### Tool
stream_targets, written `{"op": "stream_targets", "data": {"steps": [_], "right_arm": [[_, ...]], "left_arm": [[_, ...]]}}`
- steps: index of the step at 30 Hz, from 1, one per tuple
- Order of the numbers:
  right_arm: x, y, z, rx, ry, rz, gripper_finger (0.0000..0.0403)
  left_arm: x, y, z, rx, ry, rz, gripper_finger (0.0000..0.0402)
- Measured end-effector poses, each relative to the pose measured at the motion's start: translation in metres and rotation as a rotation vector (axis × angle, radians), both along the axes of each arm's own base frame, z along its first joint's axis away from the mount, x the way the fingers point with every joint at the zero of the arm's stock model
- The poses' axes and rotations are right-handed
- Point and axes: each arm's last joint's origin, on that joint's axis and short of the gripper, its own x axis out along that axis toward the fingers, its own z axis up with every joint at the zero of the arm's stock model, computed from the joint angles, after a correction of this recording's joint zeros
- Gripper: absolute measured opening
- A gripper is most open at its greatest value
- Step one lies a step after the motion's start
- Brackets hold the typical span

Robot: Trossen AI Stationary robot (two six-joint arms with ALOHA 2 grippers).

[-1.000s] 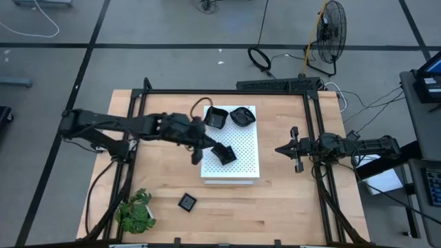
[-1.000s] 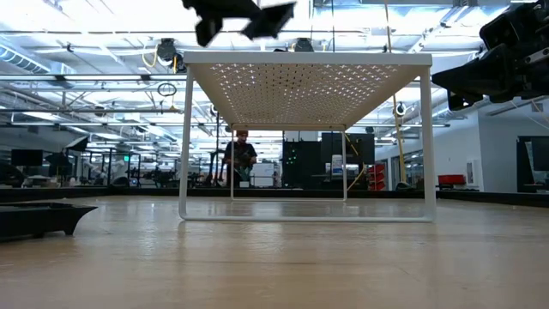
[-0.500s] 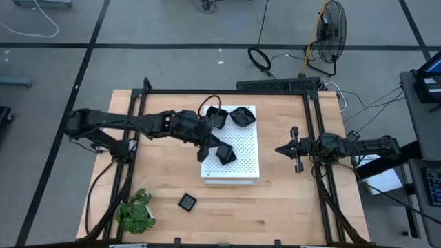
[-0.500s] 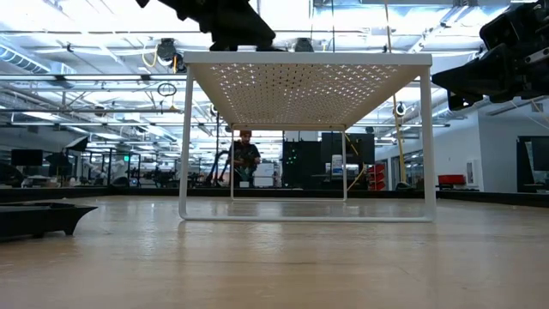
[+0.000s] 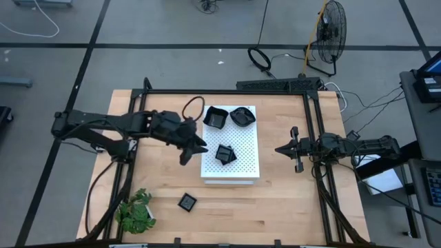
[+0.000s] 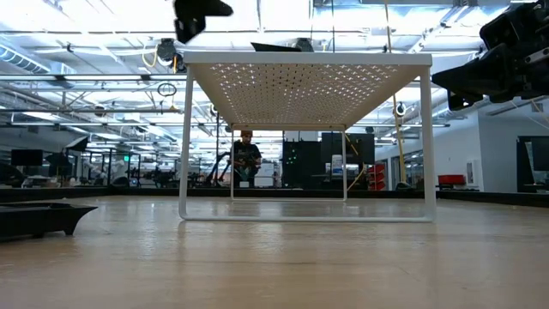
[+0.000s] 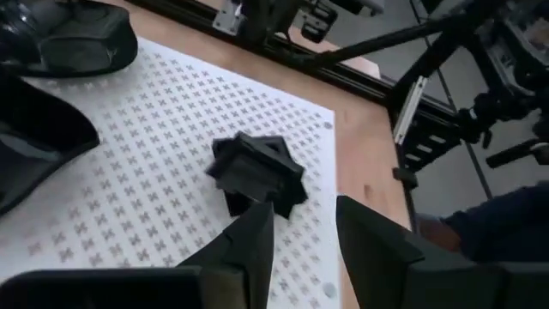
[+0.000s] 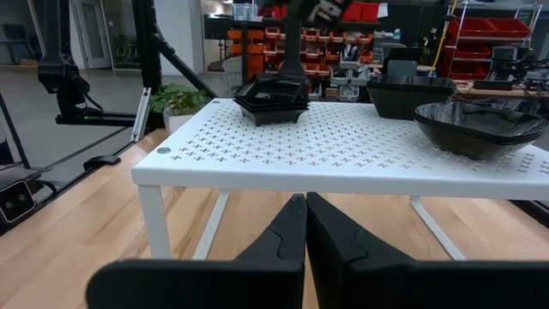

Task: Pick & Place Mini shaped plates
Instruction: Stack the black square plate on top of the other black square plates on the shelf

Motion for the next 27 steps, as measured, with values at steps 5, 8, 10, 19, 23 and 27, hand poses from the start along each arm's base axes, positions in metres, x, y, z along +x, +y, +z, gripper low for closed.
{"op": "stream_targets", "data": {"steps": [5,8,10,19,23,27], "right_arm": [[0.0,0.0,0.0,0.0,0.001,0.0,0.0],[0.0,0.0,0.0,0.0,0.001,0.0,0.0],[0.0,0.0,0.0,0.0,0.0,0.0,0.0],[0.0,0.0,0.0,0.0,0.001,0.0,0.0],[0.0,0.0,0.0,0.0,0.001,0.0,0.0],[0.0,0.0,0.0,0.0,0.001,0.0,0.0]], "left_arm": [[0.0,-0.007,-0.003,0.029,0.025,0.126,0.0131],[0.013,-0.009,-0.016,0.088,0.067,0.179,0.0131],[0.024,-0.01,-0.032,0.133,0.12,0.17,0.0131],[0.052,-0.008,-0.063,0.254,0.168,0.273,0.0131],[0.054,-0.008,-0.063,0.269,0.158,0.271,0.0131],[0.057,-0.008,-0.06,0.293,0.117,0.255,0.0131]]}}
